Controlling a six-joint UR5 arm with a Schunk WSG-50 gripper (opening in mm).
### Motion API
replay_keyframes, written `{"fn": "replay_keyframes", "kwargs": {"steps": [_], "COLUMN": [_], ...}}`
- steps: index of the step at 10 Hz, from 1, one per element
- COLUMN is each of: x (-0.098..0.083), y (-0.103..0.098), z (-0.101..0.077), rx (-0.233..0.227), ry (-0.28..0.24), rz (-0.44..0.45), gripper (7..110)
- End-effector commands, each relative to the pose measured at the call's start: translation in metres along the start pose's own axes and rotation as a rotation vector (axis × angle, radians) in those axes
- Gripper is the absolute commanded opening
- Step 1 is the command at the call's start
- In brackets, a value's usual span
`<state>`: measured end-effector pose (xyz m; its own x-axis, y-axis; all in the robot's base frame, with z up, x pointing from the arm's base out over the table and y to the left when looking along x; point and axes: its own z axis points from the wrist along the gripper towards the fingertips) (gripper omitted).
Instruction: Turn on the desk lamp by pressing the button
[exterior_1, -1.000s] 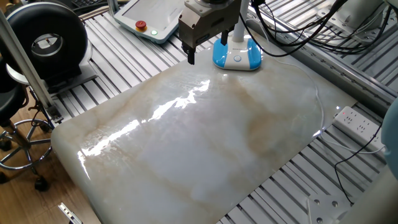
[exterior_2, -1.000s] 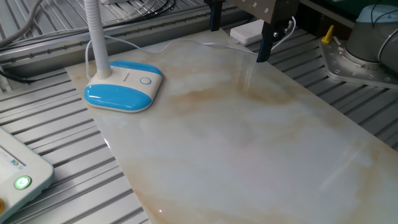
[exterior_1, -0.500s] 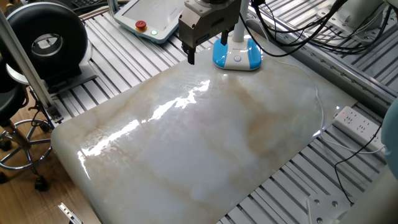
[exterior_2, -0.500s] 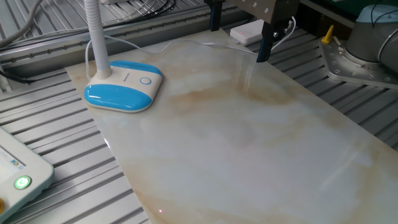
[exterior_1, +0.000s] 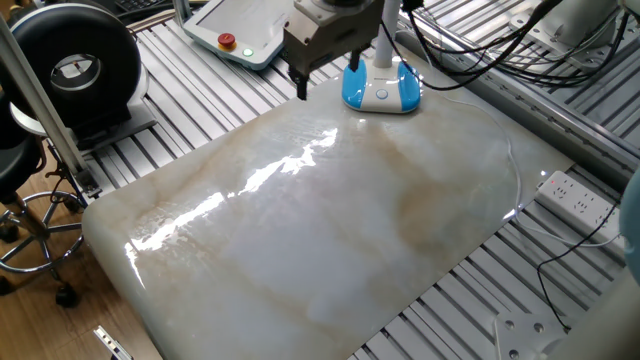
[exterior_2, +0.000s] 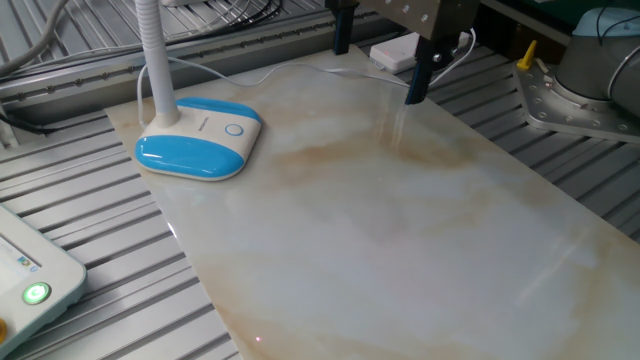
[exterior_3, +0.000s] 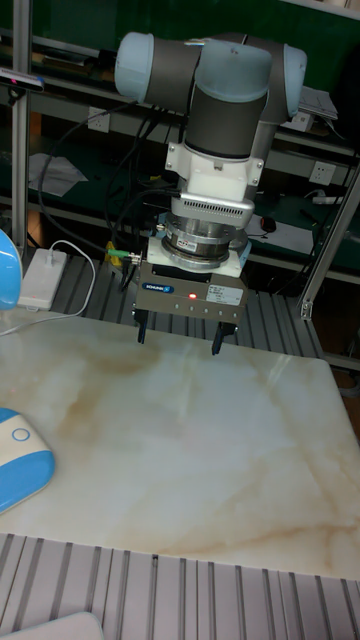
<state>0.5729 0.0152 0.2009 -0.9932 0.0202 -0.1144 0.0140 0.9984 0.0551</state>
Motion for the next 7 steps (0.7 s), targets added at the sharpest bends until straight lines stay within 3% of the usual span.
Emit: {"fn": "replay_keyframes", "kwargs": {"steps": [1,7], "x": [-0.016,-0.023], "y": [0.010,-0.001], "z": [-0.002,-0.002], "rx": [-0.041,0.009], "ry": [-0.066,-0.093], "rz": [0.025,-0.108], "gripper": [88,88]}}
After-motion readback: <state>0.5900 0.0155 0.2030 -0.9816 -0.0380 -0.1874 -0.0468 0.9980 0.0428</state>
